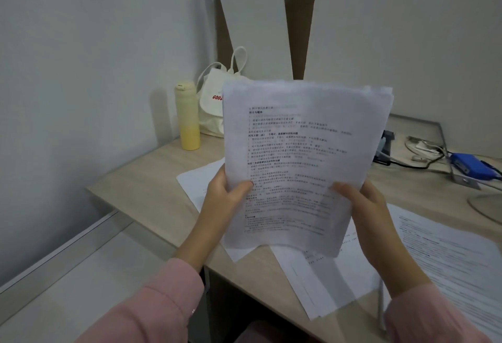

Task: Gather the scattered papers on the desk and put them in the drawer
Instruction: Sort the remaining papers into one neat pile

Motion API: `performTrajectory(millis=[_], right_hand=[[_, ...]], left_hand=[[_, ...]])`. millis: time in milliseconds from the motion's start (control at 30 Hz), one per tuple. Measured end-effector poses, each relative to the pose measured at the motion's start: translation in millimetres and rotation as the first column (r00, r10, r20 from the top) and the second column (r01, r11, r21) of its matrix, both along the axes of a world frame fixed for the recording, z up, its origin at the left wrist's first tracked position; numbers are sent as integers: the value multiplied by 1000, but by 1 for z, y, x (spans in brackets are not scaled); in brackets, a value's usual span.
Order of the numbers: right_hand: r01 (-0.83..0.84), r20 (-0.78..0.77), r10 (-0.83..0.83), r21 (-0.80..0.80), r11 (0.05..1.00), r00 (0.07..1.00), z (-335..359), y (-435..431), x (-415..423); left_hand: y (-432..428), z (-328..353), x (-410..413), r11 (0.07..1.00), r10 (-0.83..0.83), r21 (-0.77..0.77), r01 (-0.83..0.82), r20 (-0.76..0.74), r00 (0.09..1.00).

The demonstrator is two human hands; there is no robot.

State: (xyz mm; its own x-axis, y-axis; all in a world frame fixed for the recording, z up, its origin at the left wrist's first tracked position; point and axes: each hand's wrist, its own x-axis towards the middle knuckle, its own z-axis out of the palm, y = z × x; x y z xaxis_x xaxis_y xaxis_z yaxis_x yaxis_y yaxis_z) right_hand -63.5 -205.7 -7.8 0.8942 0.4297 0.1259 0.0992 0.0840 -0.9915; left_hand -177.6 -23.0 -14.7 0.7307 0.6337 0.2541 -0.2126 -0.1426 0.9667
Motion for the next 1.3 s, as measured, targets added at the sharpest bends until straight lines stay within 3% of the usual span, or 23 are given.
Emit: performTrajectory(millis=[100,267,433,633,900,1133,1300], right_hand=[[0,21,0,38,999,1000,-3,-6,2],[-70,-87,60,-107,992,994,-30,-11,-3],[31,-77,-37,-77,997,996,-29,-13,-3],[-14,-104,-5,-181,983,995,-38,-18,-9],[182,-62,-197,-190,965,978,-29,-74,3],[404,-56,-448,-348,846,892,-41,-160,26],[471,-44,-545,-447,761,837,-48,-208,32]], left_hand=[[3,-9,-3,999,32,-9,-32,21,999],[-5,-42,-6,998,-21,-64,15,-91,996],[-5,-37,-2,1000,26,-13,-27,-78,997],[-16,-51,-2,1000,3,-19,-6,-124,992],[-58,-35,28,993,-121,-7,121,-160,980],[-136,-42,75,966,-259,-46,255,-223,940],[-182,-60,99,914,-404,-99,394,-330,853]])
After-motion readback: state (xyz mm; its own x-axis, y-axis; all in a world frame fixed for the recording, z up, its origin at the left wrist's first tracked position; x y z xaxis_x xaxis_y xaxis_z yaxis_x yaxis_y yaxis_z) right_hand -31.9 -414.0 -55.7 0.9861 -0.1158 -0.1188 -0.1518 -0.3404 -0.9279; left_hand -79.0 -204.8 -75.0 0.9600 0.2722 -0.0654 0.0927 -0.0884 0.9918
